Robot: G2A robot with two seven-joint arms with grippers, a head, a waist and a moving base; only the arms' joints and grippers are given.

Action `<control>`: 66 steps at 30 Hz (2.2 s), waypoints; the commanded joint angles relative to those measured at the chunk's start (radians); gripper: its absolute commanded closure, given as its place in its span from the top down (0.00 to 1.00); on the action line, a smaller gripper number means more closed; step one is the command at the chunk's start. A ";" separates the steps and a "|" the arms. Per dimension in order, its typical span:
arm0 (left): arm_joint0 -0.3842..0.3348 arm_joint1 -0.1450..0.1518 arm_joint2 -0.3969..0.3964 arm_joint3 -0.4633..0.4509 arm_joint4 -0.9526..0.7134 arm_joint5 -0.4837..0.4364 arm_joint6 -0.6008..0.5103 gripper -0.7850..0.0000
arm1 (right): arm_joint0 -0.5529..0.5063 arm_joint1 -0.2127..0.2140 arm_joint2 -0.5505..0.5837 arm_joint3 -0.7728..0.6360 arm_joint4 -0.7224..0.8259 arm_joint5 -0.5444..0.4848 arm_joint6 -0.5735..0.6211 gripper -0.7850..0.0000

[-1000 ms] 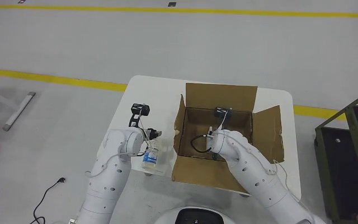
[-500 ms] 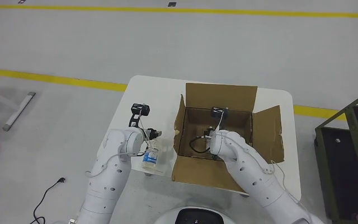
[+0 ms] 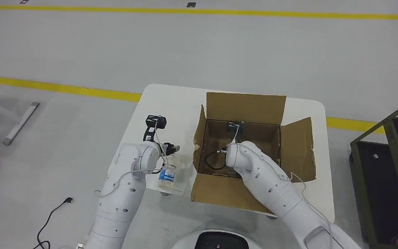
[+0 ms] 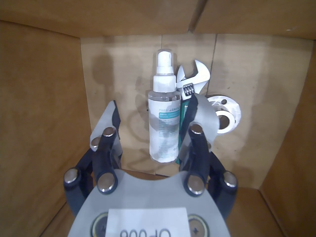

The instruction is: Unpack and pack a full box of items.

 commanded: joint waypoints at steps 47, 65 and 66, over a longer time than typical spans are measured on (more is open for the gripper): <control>0.000 0.000 0.000 0.000 0.000 0.000 0.000 1.00 | 0.045 -0.064 0.066 0.079 0.030 -0.072 -0.019 0.00; 0.000 0.000 0.000 0.000 0.000 0.000 0.000 1.00 | -0.346 0.067 0.454 -0.677 -0.120 -0.293 0.024 0.00; 0.000 0.000 0.000 0.000 0.000 0.000 0.000 1.00 | -0.346 0.067 0.454 -0.677 -0.120 -0.293 0.024 0.00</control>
